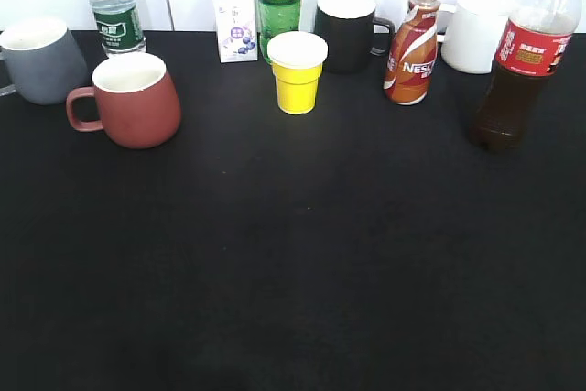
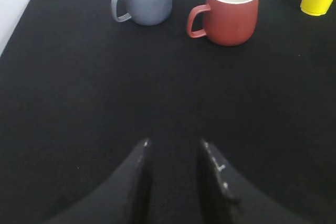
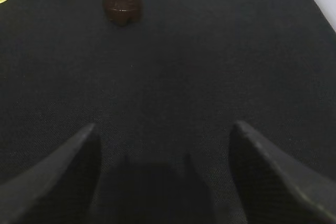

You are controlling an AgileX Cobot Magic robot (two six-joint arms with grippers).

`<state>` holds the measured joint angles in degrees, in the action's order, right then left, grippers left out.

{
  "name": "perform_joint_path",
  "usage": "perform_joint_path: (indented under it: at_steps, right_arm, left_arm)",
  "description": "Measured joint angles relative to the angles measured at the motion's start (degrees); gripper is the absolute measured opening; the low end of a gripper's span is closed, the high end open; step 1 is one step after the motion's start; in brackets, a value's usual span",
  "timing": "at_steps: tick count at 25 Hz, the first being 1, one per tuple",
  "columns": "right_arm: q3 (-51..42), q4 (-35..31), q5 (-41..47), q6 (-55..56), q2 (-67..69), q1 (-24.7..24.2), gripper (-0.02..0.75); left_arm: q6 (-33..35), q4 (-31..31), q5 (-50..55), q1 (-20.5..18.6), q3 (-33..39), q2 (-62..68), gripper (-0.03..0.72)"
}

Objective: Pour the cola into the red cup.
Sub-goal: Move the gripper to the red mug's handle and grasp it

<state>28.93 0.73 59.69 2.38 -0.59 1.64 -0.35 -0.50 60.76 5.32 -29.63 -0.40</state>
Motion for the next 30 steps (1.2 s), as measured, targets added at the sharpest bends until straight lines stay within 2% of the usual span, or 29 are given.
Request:
perform_joint_path:
  at_steps: [11, 12, 14, 15, 17, 23, 25, 30]
  right_arm:
    - [0.00, 0.00, 0.00, 0.00, 0.00, 0.00, 0.573]
    - [0.00, 0.00, 0.00, 0.00, 0.00, 0.00, 0.573]
    - [0.00, 0.00, 0.00, 0.00, 0.00, 0.00, 0.573]
    - [0.00, 0.00, 0.00, 0.00, 0.00, 0.00, 0.573]
    - [0.00, 0.00, 0.00, 0.00, 0.00, 0.00, 0.573]
    - [0.00, 0.00, 0.00, 0.00, 0.00, 0.00, 0.573]
    - [0.00, 0.00, 0.00, 0.00, 0.00, 0.00, 0.573]
    - [0.00, 0.00, 0.06, 0.00, 0.00, 0.00, 0.573]
  left_arm:
    - [0.00, -0.01, 0.00, 0.00, 0.00, 0.00, 0.235]
    - [0.00, 0.07, 0.00, 0.00, 0.00, 0.00, 0.260]
    - [0.00, 0.50, -0.78, 0.00, -0.56, 0.13, 0.406]
    - [0.00, 0.50, -4.15, 0.00, -1.57, 1.25, 0.485]
    - [0.00, 0.14, -13.51, 0.00, -3.25, 6.14, 0.532]
    - [0.00, -0.24, -55.57, 0.00, -4.39, 35.23, 0.538]
    - [0.00, -0.47, -65.31, 0.48, -4.39, 45.30, 0.538]
    - [-0.12, 1.26, -87.59, 7.80, -1.92, 67.32, 0.538]
